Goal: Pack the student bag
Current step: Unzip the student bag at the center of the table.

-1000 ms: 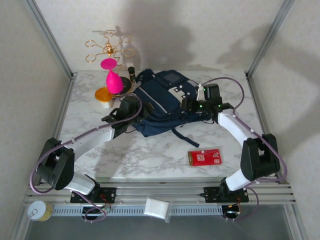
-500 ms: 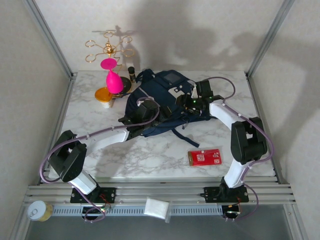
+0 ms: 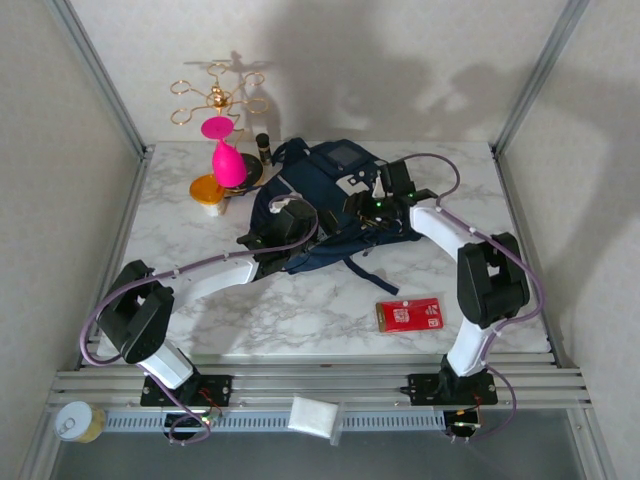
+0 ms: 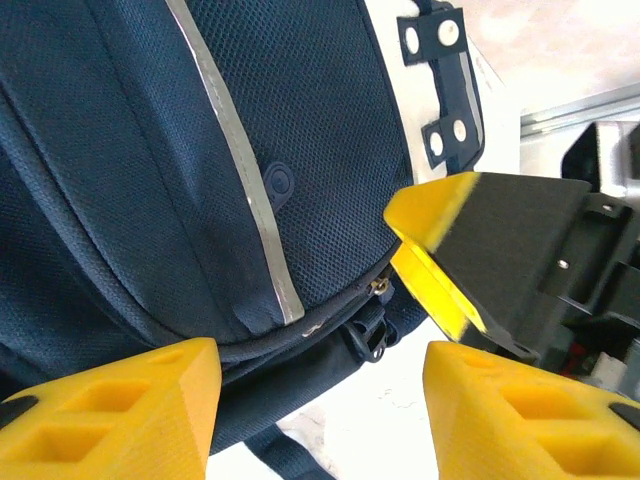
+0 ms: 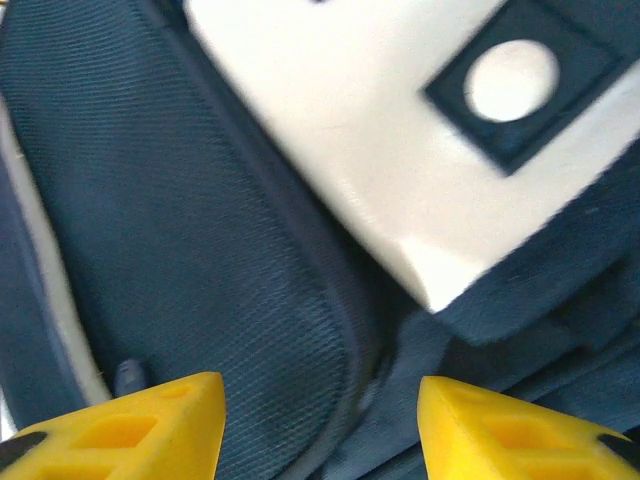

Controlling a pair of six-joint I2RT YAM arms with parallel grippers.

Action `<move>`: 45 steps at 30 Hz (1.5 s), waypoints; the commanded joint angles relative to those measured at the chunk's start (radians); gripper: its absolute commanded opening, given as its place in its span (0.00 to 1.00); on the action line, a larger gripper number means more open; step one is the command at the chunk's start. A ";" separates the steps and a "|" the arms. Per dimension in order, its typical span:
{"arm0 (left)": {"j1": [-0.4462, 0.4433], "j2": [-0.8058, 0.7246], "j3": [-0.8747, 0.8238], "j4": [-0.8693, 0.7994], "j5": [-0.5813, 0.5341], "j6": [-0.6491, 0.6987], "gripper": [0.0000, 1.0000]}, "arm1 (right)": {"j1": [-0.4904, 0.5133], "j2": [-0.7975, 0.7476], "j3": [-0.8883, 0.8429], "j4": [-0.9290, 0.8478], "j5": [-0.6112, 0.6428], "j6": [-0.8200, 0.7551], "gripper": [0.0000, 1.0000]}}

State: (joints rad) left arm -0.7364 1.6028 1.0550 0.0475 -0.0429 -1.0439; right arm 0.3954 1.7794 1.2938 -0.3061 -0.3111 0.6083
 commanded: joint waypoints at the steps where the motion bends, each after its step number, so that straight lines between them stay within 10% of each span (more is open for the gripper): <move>1: -0.003 0.011 0.014 -0.023 -0.038 0.002 0.55 | 0.009 -0.030 -0.012 0.027 0.028 0.057 0.50; 13: -0.008 -0.011 -0.009 -0.046 -0.045 -0.017 0.56 | 0.011 0.054 0.004 0.100 -0.002 0.097 0.41; 24: -0.068 -0.073 0.006 -0.192 -0.150 -0.094 0.60 | 0.012 -0.070 -0.079 0.248 -0.150 0.262 0.01; 45: -0.171 -0.036 0.196 -0.541 -0.289 -0.226 0.46 | 0.082 -0.284 -0.365 0.646 -0.223 0.681 0.00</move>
State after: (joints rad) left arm -0.8955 1.5375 1.2121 -0.3695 -0.2676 -1.2076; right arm 0.4530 1.5570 0.9287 0.1829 -0.4736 1.2304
